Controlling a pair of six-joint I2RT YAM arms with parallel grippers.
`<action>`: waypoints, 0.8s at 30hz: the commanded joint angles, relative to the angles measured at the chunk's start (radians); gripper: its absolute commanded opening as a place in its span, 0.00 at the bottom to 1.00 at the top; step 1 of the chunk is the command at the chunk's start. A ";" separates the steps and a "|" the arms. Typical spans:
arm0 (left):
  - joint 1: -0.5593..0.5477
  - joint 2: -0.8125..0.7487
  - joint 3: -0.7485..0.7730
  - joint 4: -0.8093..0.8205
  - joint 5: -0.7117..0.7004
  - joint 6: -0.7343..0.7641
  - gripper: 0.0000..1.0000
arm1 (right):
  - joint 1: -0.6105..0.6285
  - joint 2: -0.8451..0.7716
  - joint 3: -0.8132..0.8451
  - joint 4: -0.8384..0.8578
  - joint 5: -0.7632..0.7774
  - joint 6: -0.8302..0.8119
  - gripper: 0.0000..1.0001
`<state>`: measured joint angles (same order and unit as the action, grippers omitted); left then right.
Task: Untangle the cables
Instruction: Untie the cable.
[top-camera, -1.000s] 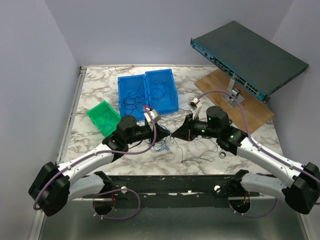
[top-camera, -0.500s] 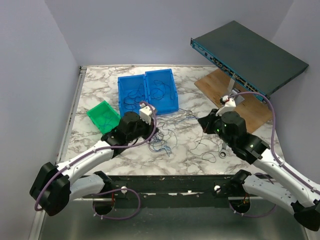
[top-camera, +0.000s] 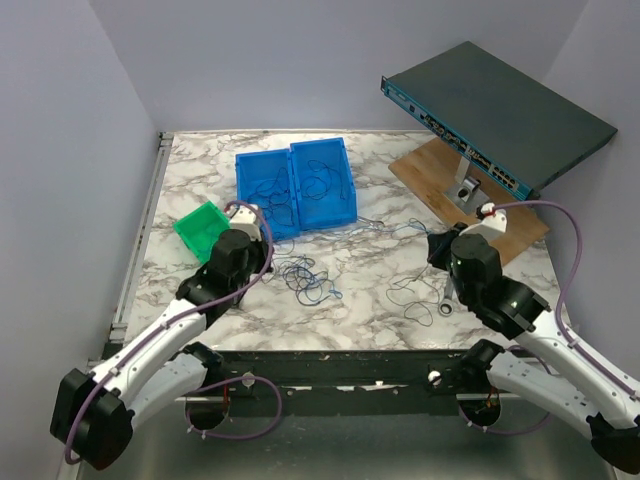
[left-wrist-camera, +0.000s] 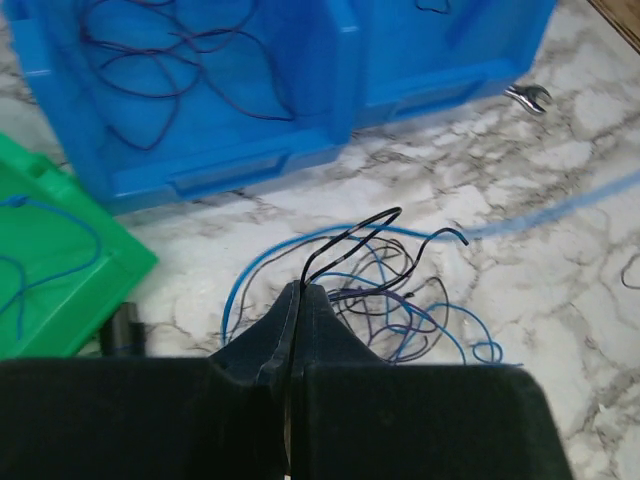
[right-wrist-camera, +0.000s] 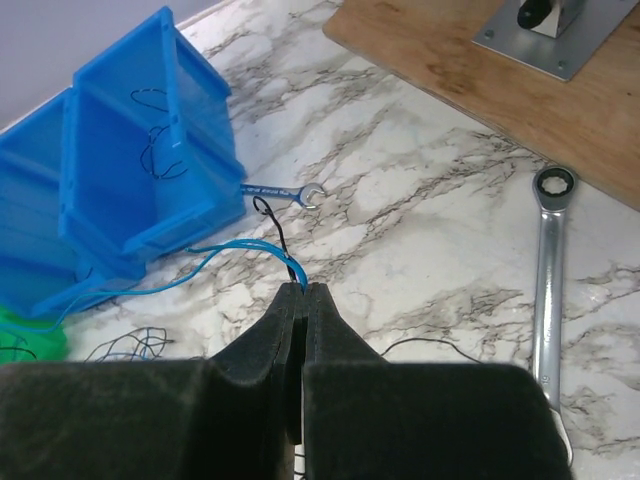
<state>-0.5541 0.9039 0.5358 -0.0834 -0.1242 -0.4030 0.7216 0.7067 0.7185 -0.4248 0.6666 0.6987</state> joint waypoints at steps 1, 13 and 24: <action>0.040 -0.089 -0.040 -0.031 -0.070 -0.057 0.01 | 0.002 -0.007 -0.005 0.059 -0.115 -0.072 0.01; -0.087 -0.058 0.066 -0.032 0.003 0.050 0.84 | 0.002 0.068 0.090 0.179 -0.619 -0.247 0.01; -0.141 0.116 0.093 0.344 0.569 0.171 0.82 | 0.001 0.127 0.155 0.162 -0.807 -0.251 0.01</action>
<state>-0.6659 0.9386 0.5739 0.1314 0.2317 -0.2951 0.7208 0.8234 0.8452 -0.2775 -0.0368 0.4553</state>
